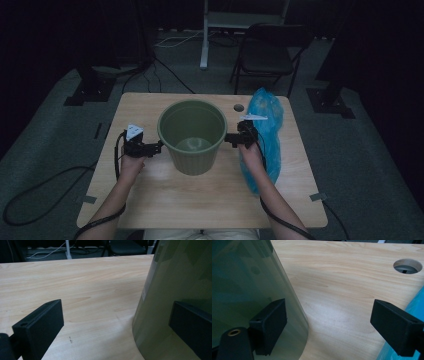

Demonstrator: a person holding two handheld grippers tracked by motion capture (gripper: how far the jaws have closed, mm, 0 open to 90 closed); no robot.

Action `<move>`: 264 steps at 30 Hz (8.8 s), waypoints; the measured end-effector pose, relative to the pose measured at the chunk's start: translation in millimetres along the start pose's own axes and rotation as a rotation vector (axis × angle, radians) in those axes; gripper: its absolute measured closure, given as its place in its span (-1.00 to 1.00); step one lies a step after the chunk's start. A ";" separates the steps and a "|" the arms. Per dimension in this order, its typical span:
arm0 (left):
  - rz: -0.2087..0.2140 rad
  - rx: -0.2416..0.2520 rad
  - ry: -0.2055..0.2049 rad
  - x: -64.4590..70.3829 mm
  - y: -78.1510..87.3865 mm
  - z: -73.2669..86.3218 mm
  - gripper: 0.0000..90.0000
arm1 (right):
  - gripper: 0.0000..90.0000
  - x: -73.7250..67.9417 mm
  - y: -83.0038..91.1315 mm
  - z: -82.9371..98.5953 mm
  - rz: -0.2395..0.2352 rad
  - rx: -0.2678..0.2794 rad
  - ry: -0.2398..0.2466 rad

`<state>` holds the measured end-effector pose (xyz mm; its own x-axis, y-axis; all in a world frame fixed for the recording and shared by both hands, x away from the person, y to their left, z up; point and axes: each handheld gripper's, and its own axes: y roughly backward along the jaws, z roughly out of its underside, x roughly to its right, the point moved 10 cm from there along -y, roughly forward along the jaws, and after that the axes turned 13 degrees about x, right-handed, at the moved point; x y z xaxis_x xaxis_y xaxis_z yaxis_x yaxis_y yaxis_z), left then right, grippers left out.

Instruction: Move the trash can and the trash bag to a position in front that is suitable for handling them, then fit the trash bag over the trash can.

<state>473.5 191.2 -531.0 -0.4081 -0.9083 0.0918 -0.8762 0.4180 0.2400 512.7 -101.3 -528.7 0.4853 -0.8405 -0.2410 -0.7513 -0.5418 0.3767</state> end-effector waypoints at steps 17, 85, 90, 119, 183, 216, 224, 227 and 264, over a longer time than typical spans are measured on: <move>0.045 -0.010 -0.016 19.9 37.9 11.3 -0.99 | -0.70 -20.1 33.4 19.1 -0.067 -0.029 0.035; 0.049 -0.040 0.035 -1.4 110.7 72.4 -1.00 | -0.75 191.1 27.3 27.4 0.438 -0.114 -0.130; 0.042 -0.037 0.037 -3.1 113.1 71.8 -1.00 | -0.68 188.2 19.1 40.3 0.428 -0.158 -0.105; 0.044 -0.059 0.019 0.9 115.9 74.5 -1.00 | 0.97 101.3 92.1 71.1 0.130 -0.109 0.028; 0.006 -0.055 0.016 -7.4 125.3 85.1 -1.00 | 1.00 74.5 111.1 89.1 0.121 -0.075 0.074; 0.013 -0.058 0.003 -2.8 121.7 83.3 -1.00 | 1.00 -9.8 258.2 -179.6 -0.073 0.617 0.121; 0.012 -0.062 -0.009 -2.2 122.2 83.5 -1.00 | 1.00 -44.3 269.1 -240.1 -0.157 0.730 0.138; 0.015 -0.061 -0.004 -2.3 122.4 83.3 -1.00 | 1.00 -63.0 267.9 -265.6 -0.194 0.767 0.142; 0.026 -0.062 -0.006 2.0 120.4 83.7 -1.00 | 0.99 -150.3 152.8 -166.5 -0.374 0.620 0.139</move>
<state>345.8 241.2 -582.8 -0.4318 -0.8972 0.0929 -0.8480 0.4389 0.2969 399.5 -57.4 -286.0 0.7800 -0.6136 -0.1233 -0.6194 -0.7285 -0.2928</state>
